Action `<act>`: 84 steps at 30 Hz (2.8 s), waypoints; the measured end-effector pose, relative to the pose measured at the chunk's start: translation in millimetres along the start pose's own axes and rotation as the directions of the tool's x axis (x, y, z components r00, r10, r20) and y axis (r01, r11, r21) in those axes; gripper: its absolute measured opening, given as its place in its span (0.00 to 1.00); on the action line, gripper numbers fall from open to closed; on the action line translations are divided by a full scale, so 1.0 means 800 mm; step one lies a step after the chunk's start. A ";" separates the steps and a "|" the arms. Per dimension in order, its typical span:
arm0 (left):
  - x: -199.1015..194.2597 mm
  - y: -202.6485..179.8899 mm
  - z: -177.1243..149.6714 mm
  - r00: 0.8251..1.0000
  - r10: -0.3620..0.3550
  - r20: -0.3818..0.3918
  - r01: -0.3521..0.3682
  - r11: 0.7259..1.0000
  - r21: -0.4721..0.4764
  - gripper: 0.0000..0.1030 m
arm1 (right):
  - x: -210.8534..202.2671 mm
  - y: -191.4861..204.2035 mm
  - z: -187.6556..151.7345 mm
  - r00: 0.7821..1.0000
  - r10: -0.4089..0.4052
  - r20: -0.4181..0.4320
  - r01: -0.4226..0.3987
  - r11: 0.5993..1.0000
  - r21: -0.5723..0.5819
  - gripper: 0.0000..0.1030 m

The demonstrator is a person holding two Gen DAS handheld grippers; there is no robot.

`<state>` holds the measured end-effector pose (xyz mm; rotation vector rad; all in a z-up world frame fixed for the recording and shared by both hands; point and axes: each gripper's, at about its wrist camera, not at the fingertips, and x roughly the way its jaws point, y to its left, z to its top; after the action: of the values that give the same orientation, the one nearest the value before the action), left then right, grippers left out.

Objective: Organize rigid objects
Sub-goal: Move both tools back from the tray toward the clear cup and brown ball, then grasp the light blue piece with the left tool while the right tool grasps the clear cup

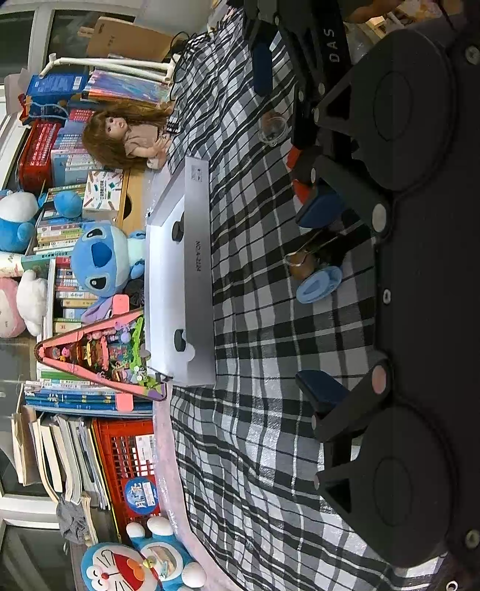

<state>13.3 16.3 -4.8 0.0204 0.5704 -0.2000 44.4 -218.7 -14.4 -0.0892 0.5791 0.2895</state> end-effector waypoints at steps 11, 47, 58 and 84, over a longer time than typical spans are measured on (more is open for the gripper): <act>-0.010 -0.001 -0.002 1.000 -0.012 -0.006 0.011 1.000 -0.011 0.57 | -0.007 0.005 -0.005 0.999 -0.002 0.034 0.002 1.000 -0.008 0.82; 0.030 -0.004 0.004 0.995 0.095 -0.041 -0.095 0.995 0.011 0.34 | 0.003 0.020 0.006 0.999 0.002 0.049 0.000 0.999 -0.040 0.36; 0.030 0.000 0.002 0.993 0.114 -0.031 -0.114 0.993 0.008 0.39 | 0.016 0.026 0.005 0.999 0.038 0.012 -0.038 0.999 -0.012 0.37; 0.032 0.001 0.002 0.995 0.094 -0.025 -0.093 0.995 0.031 0.33 | 0.016 0.028 0.003 0.999 -0.009 0.030 0.011 0.998 -0.060 0.52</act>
<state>35.4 11.9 -17.4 0.0787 0.5913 -0.1170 49.7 -193.6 -19.4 -0.1456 0.5400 0.2986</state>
